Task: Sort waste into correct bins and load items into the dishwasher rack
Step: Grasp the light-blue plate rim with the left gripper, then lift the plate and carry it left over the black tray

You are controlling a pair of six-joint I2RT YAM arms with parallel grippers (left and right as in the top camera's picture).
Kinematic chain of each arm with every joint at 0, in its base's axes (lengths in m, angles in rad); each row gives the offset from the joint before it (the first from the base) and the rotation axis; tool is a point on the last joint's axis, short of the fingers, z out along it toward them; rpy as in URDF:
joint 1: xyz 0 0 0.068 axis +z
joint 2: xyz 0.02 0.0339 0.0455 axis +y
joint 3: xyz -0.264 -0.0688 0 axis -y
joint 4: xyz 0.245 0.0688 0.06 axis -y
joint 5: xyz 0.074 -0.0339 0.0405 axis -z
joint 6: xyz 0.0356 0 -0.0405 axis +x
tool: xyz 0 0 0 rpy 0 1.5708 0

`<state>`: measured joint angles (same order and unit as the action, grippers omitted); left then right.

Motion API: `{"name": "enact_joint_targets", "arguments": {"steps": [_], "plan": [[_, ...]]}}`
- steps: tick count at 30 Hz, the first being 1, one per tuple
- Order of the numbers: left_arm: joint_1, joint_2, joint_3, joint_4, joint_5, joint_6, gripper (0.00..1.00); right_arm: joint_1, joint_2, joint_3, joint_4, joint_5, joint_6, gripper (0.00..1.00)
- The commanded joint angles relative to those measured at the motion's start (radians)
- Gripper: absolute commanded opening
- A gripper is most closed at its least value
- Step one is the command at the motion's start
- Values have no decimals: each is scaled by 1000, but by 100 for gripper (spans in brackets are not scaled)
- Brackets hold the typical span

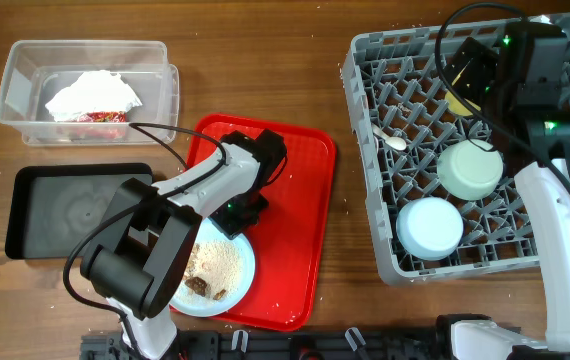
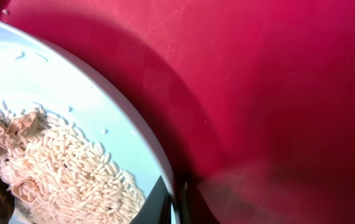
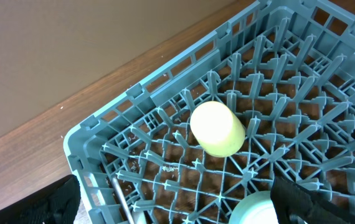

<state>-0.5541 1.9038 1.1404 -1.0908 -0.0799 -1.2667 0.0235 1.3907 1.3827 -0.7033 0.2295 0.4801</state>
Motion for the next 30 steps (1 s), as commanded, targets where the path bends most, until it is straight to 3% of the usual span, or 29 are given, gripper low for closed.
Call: {"name": "enact_joint_targets", "arguments": {"steps": [1,30], "plan": [[7,18,2,-7,-46,67,4,-2,10,5,-1,17,-8,100],[7,13,203,-186,-97,112,4,-2,10,5,-1,17,-8,100]]}}
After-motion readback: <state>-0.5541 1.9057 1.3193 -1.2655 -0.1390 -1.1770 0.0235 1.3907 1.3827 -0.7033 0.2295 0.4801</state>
